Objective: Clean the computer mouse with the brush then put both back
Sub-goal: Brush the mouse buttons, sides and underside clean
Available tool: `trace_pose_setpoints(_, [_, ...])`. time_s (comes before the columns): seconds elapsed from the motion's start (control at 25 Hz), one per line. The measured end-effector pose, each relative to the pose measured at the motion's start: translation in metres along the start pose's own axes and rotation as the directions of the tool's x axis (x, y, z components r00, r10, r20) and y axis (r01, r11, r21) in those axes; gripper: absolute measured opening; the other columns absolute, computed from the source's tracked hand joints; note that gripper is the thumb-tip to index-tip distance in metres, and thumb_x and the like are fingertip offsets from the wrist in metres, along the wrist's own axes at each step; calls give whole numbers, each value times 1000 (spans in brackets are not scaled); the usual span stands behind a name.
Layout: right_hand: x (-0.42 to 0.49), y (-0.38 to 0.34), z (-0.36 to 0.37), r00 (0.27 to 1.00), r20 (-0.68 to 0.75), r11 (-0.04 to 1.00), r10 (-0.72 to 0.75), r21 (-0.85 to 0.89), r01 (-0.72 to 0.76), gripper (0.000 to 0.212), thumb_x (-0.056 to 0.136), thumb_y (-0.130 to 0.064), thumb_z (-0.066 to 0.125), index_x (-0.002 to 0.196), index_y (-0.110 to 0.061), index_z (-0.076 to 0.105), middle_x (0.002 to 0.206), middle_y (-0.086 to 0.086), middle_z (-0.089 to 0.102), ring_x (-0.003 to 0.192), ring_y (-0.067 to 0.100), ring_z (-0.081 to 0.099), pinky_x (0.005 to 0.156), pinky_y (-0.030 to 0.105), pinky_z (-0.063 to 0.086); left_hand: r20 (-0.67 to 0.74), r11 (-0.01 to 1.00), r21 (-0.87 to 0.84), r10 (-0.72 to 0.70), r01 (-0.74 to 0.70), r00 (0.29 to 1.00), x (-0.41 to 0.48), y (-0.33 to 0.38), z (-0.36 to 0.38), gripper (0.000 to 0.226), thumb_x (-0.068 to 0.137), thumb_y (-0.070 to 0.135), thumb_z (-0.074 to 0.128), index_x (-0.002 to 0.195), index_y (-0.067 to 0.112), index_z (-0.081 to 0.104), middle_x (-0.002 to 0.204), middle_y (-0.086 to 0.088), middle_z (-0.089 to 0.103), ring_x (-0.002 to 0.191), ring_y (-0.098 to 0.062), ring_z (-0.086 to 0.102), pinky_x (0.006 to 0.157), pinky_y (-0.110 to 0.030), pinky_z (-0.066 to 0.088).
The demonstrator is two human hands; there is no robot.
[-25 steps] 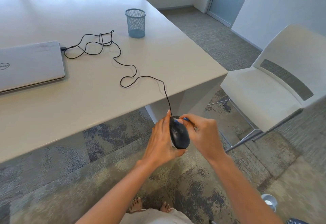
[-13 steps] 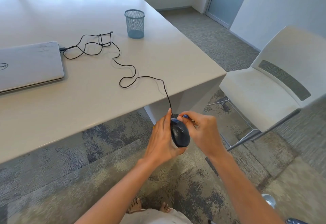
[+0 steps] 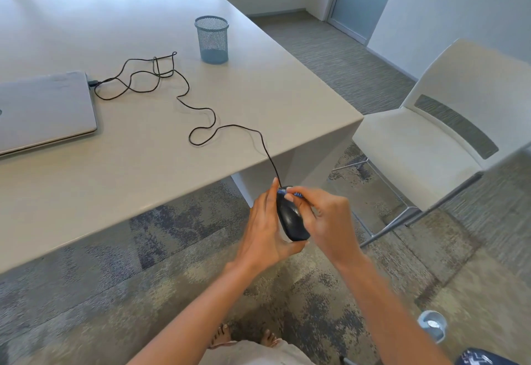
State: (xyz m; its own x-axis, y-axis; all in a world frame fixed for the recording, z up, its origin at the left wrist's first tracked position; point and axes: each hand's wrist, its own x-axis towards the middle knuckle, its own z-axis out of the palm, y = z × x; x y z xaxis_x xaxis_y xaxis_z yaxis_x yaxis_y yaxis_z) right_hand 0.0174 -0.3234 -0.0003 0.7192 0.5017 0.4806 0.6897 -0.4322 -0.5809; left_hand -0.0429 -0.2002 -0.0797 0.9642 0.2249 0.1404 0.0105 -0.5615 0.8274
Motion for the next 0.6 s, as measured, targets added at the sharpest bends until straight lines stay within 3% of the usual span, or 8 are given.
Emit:
trace_pose_setpoints(0.16, [-26, 2, -1, 998, 56, 999, -36, 31, 34, 20, 86, -10, 70, 106, -13, 75, 97, -1, 78, 85, 6, 73, 76, 19, 58, 20, 1000, 30, -5, 4, 1000, 0, -4, -4, 133, 64, 49, 86, 157, 26, -8, 141, 0, 36, 131, -16, 37, 108, -39, 41])
trace_pose_setpoints(0.36, [-34, 1, -12, 998, 65, 997, -4, 72, 0, 20, 84, -7, 75, 103, -12, 76, 92, -4, 77, 80, -3, 66, 72, 4, 47, 30, 999, 52, 7, -8, 1000, 0, -6, -5, 132, 64, 51, 84, 157, 25, -6, 146, -2, 30, 134, -19, 36, 107, -42, 43])
trace_pose_setpoints(0.48, [-23, 5, -11, 999, -45, 999, 15, 46, -13, 21, 85, -6, 73, 106, -11, 75, 97, -4, 77, 84, 1, 69, 75, 12, 54, 27, 999, 45, 14, -15, 1000, 0, -2, -5, 133, 62, 47, 87, 157, 26, -4, 145, -2, 31, 135, -18, 34, 109, -39, 41])
trace_pose_setpoints(0.6, [-27, 7, -1, 998, -41, 999, -44, -12, 43, 24, 87, -5, 68, 110, -10, 73, 104, 2, 76, 93, 9, 72, 83, 23, 58, 41, 999, 38, 11, -12, 999, 1, 3, -3, 131, 63, 48, 84, 157, 27, -4, 142, 1, 34, 132, -14, 36, 107, -38, 42])
